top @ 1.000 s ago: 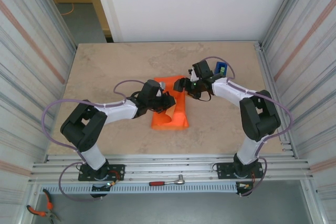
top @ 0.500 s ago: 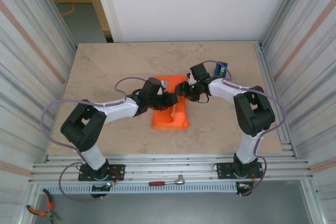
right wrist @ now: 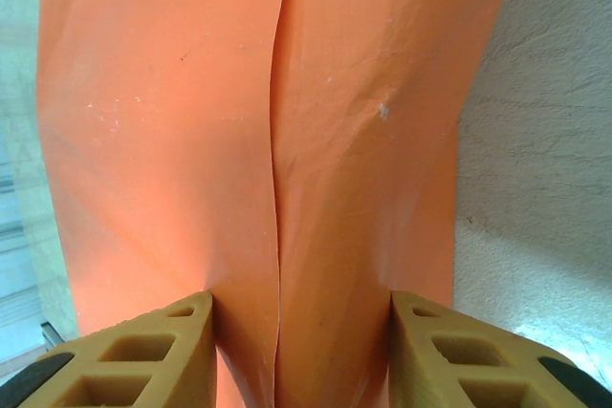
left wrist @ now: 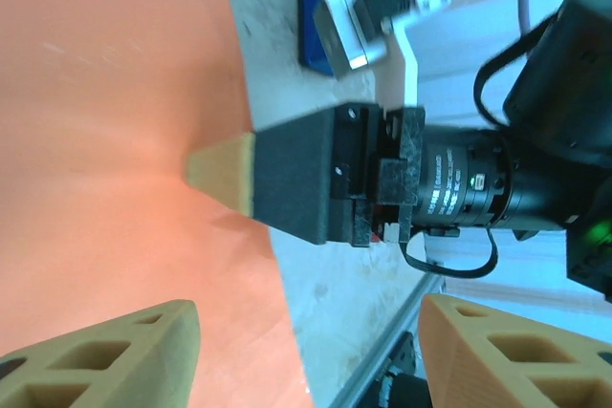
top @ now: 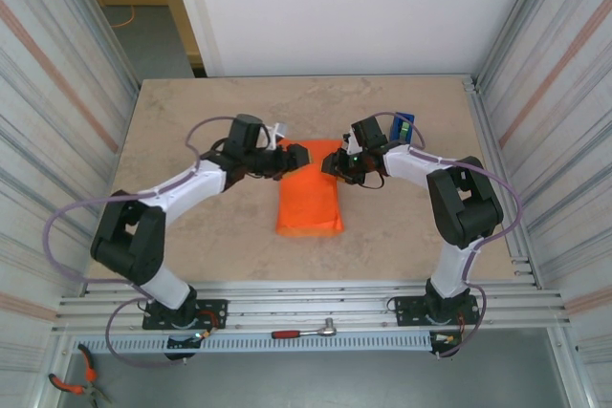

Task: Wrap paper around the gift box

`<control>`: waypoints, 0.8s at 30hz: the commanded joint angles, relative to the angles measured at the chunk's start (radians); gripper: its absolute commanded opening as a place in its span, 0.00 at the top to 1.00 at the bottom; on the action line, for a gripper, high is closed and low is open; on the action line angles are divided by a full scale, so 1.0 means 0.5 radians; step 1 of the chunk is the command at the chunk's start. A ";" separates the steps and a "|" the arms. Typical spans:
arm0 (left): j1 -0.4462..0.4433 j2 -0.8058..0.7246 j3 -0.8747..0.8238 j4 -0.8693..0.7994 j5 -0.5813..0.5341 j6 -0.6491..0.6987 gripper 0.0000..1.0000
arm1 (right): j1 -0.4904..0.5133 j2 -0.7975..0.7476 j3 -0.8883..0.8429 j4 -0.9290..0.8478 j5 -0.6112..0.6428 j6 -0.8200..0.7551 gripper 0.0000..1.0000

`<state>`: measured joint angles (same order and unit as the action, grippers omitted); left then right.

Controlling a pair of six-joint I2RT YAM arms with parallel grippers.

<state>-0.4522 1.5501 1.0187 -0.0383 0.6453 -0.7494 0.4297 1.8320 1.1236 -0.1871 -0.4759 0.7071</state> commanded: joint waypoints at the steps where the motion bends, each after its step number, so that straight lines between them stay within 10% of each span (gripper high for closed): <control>1: 0.146 -0.147 -0.136 -0.171 -0.106 0.219 0.35 | -0.016 0.016 -0.057 -0.067 0.063 0.011 0.64; 24: 0.060 0.285 -0.230 0.115 -0.133 0.532 0.25 | 0.009 0.043 -0.059 -0.071 0.064 0.027 0.66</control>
<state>-0.4103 1.6772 0.8951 -0.0059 0.5812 -0.5194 0.4297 1.8320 1.1206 -0.1829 -0.4850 0.7071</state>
